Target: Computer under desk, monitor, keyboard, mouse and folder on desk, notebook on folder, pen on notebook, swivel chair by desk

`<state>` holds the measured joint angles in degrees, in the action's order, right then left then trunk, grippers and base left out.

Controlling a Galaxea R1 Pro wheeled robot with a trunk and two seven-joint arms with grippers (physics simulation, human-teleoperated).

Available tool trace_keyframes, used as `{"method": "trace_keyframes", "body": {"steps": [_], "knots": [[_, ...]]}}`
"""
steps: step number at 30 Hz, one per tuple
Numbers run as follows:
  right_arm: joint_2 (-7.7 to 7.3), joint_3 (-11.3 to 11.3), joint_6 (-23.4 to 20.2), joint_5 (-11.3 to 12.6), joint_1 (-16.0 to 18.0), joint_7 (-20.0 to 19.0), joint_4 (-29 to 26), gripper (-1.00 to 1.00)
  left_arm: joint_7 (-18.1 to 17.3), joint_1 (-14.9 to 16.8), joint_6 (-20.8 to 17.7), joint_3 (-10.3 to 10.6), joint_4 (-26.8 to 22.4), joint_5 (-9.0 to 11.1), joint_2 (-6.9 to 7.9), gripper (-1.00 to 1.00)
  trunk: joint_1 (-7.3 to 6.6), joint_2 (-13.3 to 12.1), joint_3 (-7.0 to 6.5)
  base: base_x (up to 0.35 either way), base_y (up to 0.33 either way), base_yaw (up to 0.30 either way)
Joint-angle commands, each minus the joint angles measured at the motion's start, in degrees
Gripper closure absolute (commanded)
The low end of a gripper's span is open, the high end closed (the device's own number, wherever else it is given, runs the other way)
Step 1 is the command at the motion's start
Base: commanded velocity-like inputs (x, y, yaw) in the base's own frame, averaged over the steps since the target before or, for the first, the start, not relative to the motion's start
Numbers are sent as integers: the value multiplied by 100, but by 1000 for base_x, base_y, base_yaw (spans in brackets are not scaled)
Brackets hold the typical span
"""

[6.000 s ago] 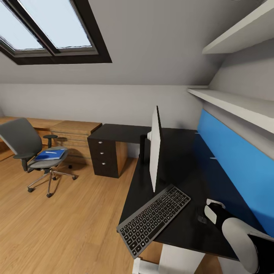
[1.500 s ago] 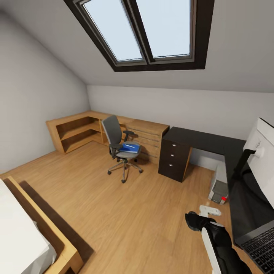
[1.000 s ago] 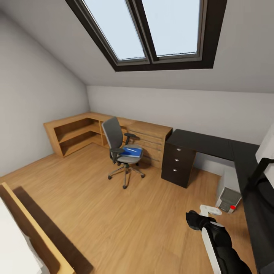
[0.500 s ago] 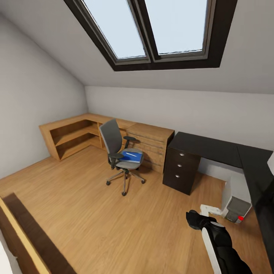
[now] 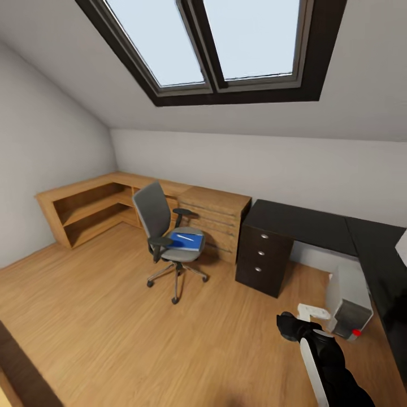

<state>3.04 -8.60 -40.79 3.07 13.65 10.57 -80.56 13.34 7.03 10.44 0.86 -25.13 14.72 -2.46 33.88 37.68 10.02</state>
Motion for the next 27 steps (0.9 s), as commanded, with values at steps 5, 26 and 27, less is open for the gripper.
{"method": "trace_keyframes", "body": {"steps": [5, 26, 27], "knots": [[4, -3, -16, 54, 6, 50, -4, 100, 17, 0, 27, 11, -1, 24, -7, -100, 3, 7, -11, 40, 0, -233], [4, -1, -16, 54, 6, 50, -4, 100, 28, 0, 20, 4, -1, 30, 0, -100, 3, 7, -48, 297, 0, -190], [4, -1, -16, 54, 6, 50, -4, 100, 28, 0, 20, 3, -1, 30, 0, -100, 3, 7, -51, 329, 0, -217]]}}
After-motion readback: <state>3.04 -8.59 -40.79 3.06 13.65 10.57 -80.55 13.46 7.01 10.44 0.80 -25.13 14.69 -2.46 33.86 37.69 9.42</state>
